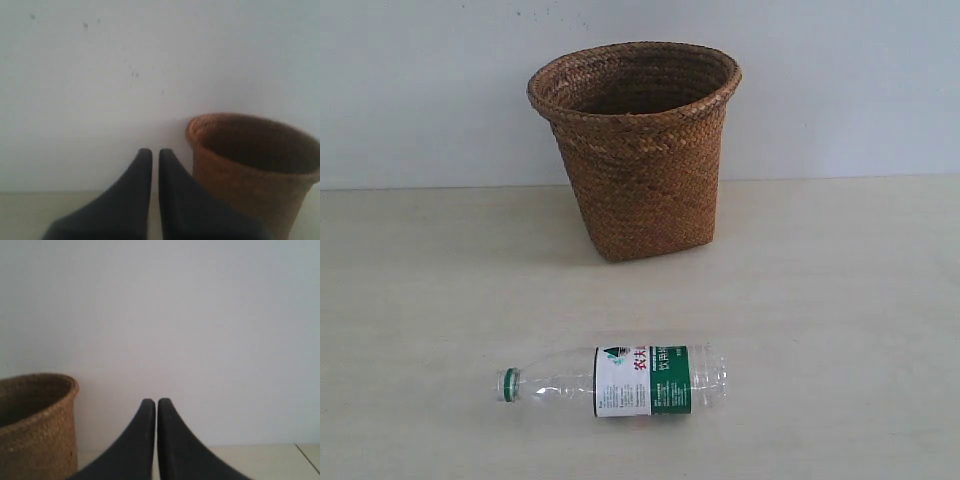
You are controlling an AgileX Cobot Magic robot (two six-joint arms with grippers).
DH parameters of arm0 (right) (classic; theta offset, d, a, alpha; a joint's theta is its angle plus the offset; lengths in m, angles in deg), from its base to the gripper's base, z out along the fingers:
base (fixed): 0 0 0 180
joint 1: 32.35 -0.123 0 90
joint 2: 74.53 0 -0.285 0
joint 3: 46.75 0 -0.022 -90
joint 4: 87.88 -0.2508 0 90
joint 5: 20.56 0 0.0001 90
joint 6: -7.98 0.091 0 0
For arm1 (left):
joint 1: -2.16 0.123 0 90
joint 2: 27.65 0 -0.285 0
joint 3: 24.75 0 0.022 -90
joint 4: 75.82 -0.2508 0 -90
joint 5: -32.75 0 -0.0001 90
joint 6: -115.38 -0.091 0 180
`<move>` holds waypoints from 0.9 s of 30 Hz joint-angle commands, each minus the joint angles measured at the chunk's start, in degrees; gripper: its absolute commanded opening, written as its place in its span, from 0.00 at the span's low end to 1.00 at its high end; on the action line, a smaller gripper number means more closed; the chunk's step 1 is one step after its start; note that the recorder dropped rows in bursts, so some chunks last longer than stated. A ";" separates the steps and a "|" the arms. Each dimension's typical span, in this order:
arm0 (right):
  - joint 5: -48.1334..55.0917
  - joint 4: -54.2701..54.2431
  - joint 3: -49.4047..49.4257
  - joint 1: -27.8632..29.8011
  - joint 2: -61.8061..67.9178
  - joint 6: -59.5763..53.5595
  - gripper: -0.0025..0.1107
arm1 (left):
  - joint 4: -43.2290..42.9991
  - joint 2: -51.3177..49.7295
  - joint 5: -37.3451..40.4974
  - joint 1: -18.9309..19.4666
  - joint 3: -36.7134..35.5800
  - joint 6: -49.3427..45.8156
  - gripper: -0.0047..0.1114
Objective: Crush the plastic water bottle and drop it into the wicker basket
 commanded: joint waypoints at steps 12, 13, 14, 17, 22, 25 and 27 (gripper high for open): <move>38.70 -16.34 -22.68 0.14 25.81 -33.23 0.02 | 2.58 -25.04 41.62 -6.91 22.58 -24.91 0.08; 45.31 -23.86 -25.08 0.14 28.72 -40.76 0.02 | 8.97 -27.53 45.42 -7.42 24.79 -33.14 0.08; 47.67 -27.01 -25.86 0.14 29.84 -43.57 0.02 | 12.43 -28.95 47.74 -7.42 26.00 -37.36 0.08; 54.77 -35.40 -28.43 -2.70 35.40 -50.85 0.02 | 29.31 -34.78 54.99 -7.42 28.92 -62.64 0.08; 55.45 -35.40 -28.91 -14.36 41.87 -53.30 0.02 | 49.77 -41.74 62.91 -7.42 28.92 -101.80 0.08; 60.06 -35.40 -32.41 -17.40 46.61 -53.30 0.02 | 52.78 -45.02 65.85 -7.42 28.92 -115.37 0.22; 60.95 -35.40 -34.37 -18.71 49.18 -53.30 0.02 | 52.78 -46.70 65.94 -7.42 28.92 -120.60 0.37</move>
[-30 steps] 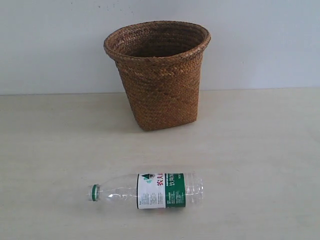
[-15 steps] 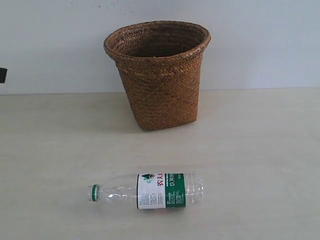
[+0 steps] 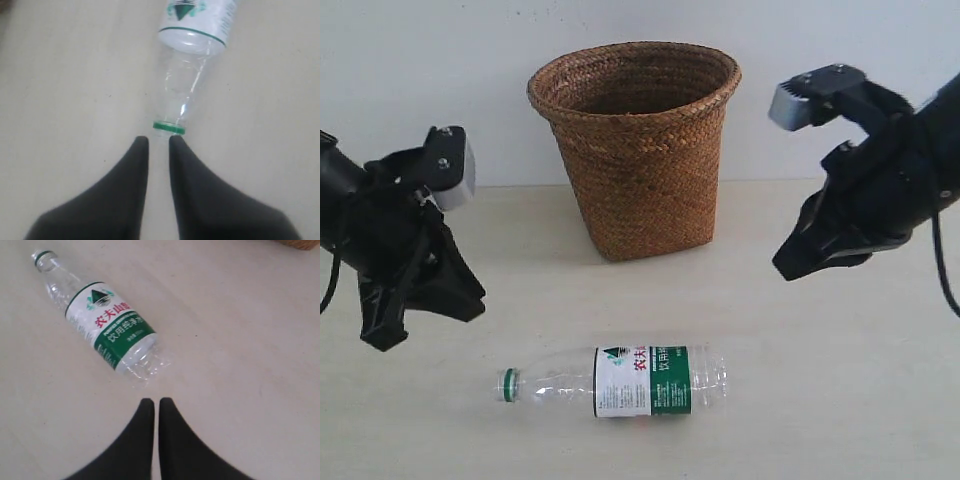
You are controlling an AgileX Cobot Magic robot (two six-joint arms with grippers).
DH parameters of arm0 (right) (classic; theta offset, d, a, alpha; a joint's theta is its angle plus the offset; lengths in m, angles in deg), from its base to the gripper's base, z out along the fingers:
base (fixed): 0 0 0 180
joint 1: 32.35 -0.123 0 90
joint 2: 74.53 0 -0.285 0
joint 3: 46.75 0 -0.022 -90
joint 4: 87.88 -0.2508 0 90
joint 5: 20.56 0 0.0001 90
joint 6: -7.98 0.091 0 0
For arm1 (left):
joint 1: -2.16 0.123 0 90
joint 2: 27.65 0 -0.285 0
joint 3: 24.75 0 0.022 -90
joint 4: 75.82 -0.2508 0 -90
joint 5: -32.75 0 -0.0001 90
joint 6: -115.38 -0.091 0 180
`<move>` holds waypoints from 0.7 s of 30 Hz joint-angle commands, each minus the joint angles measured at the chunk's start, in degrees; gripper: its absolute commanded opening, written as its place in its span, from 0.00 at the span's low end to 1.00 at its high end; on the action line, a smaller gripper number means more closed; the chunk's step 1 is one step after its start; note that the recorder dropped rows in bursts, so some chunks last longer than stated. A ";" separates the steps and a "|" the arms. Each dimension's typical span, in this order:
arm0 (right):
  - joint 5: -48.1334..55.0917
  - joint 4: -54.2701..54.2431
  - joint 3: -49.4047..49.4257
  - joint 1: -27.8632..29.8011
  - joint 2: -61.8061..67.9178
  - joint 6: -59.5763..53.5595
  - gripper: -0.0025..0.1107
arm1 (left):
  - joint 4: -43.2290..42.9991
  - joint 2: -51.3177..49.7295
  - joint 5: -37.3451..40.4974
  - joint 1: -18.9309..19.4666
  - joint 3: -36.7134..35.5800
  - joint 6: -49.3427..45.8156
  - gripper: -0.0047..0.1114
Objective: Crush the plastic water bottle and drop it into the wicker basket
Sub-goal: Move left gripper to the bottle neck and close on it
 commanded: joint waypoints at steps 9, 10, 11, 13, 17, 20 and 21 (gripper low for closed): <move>2.28 0.20 -10.13 -5.15 14.87 -0.98 0.02 | 8.01 -10.77 -1.55 -0.65 0.48 -22.85 0.66; 2.92 0.20 -10.81 -5.15 16.52 -0.98 0.02 | 8.06 -11.92 -2.32 -1.11 0.48 -23.04 0.66; 3.34 0.43 -11.09 -5.15 17.05 -0.98 0.02 | 7.59 -12.47 -2.46 -1.37 0.48 -23.04 0.66; 3.74 0.37 -11.21 -5.15 17.77 -0.46 0.02 | 7.05 -13.13 -3.25 -1.98 0.48 -22.06 0.66; 3.50 -0.28 -11.21 -5.15 18.05 0.75 0.02 | 6.75 -14.49 -6.49 -3.56 0.48 -17.48 0.66; 3.53 -0.70 -11.21 -5.15 18.05 0.73 0.02 | 6.05 -15.00 -8.18 -4.90 0.48 -17.40 0.66; 3.53 -0.70 -11.21 -5.24 18.05 1.06 0.02 | 5.50 -15.14 -8.81 -5.28 0.48 -17.40 0.66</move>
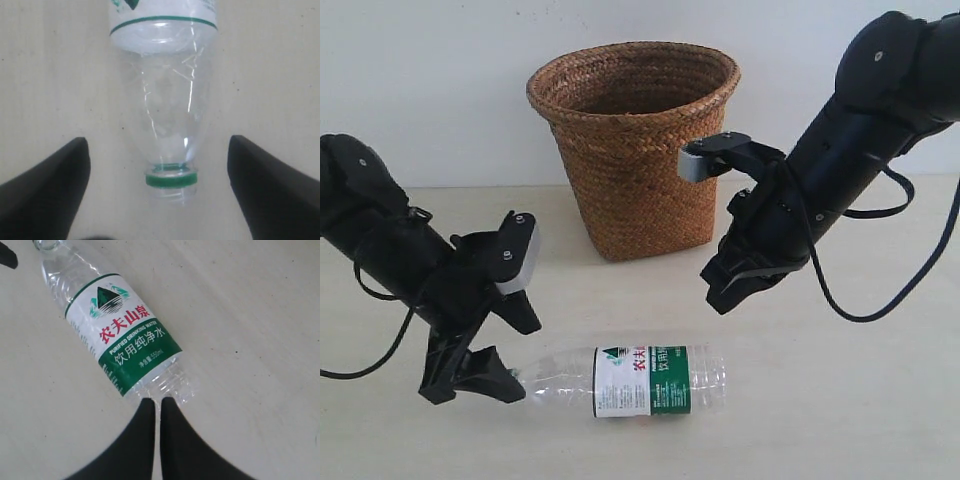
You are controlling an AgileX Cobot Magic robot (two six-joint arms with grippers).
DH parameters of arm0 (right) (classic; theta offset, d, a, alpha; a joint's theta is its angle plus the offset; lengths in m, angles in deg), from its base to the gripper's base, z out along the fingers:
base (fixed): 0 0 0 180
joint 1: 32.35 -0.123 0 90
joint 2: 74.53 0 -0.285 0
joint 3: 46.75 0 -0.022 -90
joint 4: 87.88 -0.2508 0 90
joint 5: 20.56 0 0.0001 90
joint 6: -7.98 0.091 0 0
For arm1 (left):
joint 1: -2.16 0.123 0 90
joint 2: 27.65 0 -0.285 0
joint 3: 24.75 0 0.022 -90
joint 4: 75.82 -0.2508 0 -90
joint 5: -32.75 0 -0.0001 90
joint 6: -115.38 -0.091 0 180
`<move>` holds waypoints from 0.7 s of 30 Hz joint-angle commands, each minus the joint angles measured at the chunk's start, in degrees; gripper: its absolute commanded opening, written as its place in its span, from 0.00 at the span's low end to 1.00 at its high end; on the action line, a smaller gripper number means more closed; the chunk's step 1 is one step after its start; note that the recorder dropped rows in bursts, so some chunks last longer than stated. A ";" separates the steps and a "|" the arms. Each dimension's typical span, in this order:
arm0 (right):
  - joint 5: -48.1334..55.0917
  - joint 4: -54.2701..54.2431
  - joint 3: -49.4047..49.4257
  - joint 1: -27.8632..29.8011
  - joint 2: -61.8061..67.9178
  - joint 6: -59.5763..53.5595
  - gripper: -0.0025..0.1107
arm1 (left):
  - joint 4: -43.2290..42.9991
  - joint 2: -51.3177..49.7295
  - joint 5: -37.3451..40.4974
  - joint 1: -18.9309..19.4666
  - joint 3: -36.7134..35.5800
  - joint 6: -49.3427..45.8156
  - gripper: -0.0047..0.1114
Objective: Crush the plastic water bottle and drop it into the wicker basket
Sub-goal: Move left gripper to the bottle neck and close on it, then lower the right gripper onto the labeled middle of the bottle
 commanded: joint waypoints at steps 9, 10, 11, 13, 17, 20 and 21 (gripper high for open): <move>-0.48 -0.31 -0.40 -2.33 1.26 0.12 0.02 | -2.63 -3.28 -5.06 -2.23 0.39 0.75 0.66; -0.75 -0.44 -0.40 -2.53 1.38 0.12 0.02 | -2.51 -3.70 -5.06 -2.23 0.39 0.75 0.65; -1.12 -0.27 -0.40 -2.77 1.48 0.12 0.02 | -2.51 -4.04 -5.06 -2.23 0.39 0.75 0.65; -1.12 -1.13 -0.40 -2.84 1.91 0.12 0.02 | -2.51 -4.99 -5.06 -2.23 0.39 0.75 0.65; -1.37 -2.11 -0.40 -2.92 3.21 0.24 0.02 | -1.93 -6.42 -5.06 -2.23 0.39 0.75 0.65; -1.49 -2.30 -0.28 -2.92 4.20 0.24 0.02 | -0.54 -6.78 -6.10 -2.23 0.39 0.75 0.62; -1.49 -2.41 -0.28 -2.92 4.30 0.24 0.02 | -0.42 -6.78 -6.45 -2.23 0.39 0.75 0.61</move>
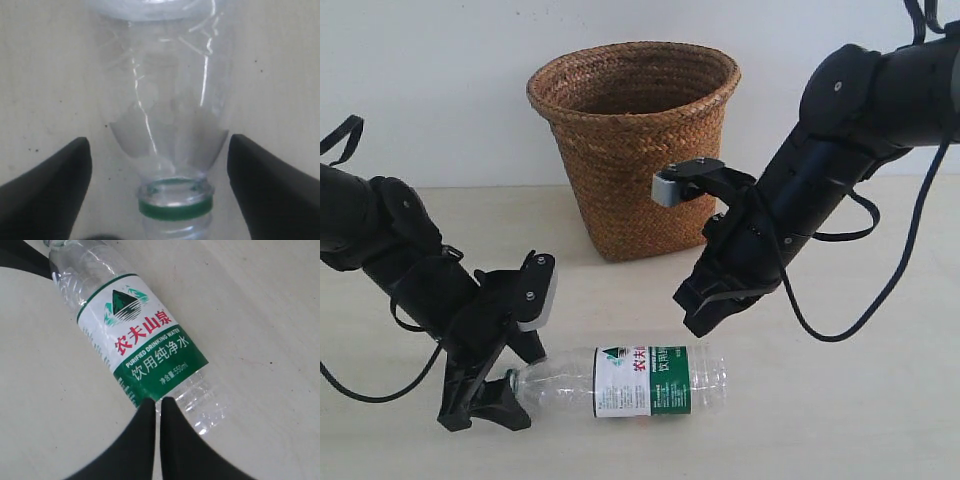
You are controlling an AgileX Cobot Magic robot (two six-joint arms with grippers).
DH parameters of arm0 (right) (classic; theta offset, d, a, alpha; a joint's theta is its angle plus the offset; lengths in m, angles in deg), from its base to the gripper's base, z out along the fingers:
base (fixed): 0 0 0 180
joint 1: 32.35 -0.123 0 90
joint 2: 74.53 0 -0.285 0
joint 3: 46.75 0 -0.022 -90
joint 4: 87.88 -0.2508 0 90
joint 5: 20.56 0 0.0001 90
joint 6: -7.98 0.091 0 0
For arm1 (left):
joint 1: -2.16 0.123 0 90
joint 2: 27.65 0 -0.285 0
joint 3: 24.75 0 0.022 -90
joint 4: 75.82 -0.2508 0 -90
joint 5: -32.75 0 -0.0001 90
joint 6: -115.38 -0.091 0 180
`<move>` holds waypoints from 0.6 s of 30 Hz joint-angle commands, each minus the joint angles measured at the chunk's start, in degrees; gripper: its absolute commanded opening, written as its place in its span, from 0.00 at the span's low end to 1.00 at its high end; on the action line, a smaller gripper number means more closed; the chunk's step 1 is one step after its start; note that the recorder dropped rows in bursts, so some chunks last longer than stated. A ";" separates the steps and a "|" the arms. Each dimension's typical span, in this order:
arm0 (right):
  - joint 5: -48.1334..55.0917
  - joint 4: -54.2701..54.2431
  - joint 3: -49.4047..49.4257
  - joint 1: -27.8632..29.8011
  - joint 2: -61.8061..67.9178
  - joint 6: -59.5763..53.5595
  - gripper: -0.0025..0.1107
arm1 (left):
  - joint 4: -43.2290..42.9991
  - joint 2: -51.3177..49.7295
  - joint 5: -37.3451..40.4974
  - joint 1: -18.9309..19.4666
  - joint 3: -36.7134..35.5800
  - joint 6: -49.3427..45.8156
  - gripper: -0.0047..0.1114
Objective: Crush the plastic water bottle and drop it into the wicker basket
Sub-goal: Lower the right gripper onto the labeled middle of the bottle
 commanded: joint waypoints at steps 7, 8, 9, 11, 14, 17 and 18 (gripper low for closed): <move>-0.17 -0.61 -0.28 -0.10 1.68 -0.43 0.02 | 1.90 -0.29 -0.98 -0.33 0.39 -0.23 0.36; -0.17 -0.73 -0.28 -0.10 1.71 -0.43 0.02 | 1.18 -0.29 -0.84 -0.33 0.39 -0.36 0.28; 0.06 -1.17 -0.28 -0.10 1.71 -0.43 0.02 | 0.49 -0.29 -0.57 -0.33 0.39 -0.36 0.20; 1.07 -3.04 -0.39 -0.10 1.71 -0.32 0.02 | -0.62 -0.29 0.55 -0.33 0.39 -0.36 0.08; 3.57 -8.20 -1.17 -0.10 1.71 -0.32 0.02 | -0.75 -0.29 1.91 -0.33 0.39 -0.36 0.08; 1.31 -12.61 -3.00 -0.10 1.81 -2.58 0.02 | -0.51 -0.29 1.91 -0.33 0.39 0.01 0.08; -0.25 -14.10 -3.24 -0.27 1.81 -2.58 0.02 | -0.51 -0.29 1.91 -0.33 0.39 0.31 0.08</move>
